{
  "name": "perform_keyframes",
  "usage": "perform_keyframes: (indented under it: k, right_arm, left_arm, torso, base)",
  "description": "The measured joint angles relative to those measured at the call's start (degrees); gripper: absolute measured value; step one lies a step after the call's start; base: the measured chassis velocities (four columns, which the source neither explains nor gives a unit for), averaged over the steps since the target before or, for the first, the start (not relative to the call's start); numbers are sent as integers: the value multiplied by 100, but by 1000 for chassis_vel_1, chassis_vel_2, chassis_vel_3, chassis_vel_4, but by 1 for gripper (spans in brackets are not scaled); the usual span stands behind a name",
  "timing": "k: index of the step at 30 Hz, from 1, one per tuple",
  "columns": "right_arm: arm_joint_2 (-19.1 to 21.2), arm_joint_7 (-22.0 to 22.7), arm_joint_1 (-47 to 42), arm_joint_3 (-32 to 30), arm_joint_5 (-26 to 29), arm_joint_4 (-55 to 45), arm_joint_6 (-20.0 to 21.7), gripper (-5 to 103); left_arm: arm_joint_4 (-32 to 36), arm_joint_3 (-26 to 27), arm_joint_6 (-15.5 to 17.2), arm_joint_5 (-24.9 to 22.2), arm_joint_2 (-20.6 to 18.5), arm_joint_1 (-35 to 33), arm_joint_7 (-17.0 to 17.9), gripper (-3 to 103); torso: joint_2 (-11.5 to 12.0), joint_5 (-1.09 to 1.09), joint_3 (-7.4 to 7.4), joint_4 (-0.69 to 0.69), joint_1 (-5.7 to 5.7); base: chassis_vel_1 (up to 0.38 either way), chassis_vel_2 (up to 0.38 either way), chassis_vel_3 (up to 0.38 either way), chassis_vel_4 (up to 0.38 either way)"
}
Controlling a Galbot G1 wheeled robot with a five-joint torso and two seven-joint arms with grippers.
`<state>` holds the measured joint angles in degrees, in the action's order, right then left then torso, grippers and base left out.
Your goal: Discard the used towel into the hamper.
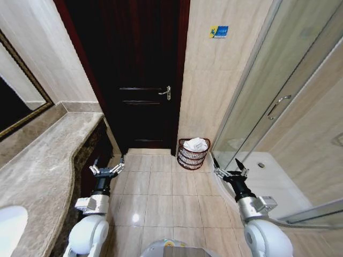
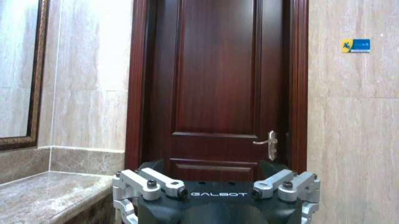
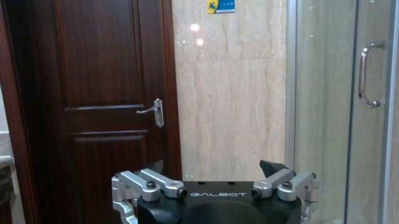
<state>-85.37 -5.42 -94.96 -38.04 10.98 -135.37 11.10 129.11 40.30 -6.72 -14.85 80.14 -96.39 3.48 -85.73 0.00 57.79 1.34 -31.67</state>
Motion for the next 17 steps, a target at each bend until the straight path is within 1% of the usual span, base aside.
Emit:
perform_keyframes:
  k: [17]
  right_arm:
    - [0, 0, 0, 0, 0, 0, 0, 100]
  left_arm:
    - [0, 0, 0, 0, 0, 0, 0, 100]
  torso:
    - [-1, 0, 0, 0, 0]
  base:
    - [0, 0, 0, 0]
